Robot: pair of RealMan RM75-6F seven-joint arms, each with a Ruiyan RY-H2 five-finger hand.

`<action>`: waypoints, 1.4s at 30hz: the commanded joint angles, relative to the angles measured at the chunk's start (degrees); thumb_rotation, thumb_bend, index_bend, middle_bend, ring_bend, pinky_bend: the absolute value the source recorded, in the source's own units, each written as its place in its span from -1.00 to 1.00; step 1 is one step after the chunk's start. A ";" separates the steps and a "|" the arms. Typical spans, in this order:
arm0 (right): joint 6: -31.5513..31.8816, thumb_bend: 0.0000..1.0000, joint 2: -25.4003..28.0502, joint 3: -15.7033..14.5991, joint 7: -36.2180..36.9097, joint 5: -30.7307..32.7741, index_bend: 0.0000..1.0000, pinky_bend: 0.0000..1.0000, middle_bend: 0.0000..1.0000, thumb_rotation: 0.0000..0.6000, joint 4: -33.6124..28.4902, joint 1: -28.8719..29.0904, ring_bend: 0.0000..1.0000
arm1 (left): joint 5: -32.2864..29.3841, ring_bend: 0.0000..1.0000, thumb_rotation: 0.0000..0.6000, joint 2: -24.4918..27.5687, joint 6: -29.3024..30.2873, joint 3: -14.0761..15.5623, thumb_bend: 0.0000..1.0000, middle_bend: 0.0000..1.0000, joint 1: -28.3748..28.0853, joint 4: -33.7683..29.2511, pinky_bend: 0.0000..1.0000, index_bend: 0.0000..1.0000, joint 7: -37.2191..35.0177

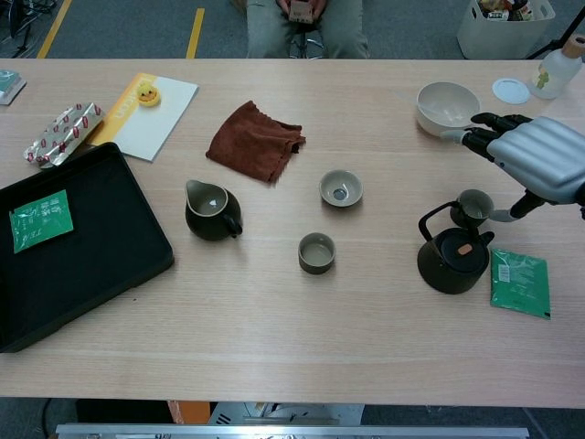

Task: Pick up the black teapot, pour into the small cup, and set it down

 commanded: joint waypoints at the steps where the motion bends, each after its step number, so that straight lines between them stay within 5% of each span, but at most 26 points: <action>1: -0.71 -1.00 -1.22 -0.08 -0.81 0.85 -0.82 -0.66 -0.64 1.00 1.46 0.67 -1.00 | -0.04 -0.60 1.00 -0.03 -0.06 0.02 -0.21 -0.52 0.02 0.06 -0.50 -0.67 -0.07; 42: -5.01 -1.00 -16.65 6.67 -5.80 9.86 -0.82 -0.66 -0.65 1.00 9.58 14.25 -1.00 | -1.15 -0.60 1.00 0.00 -0.49 -0.65 -0.21 -0.52 -0.06 1.84 -0.50 -0.67 -1.57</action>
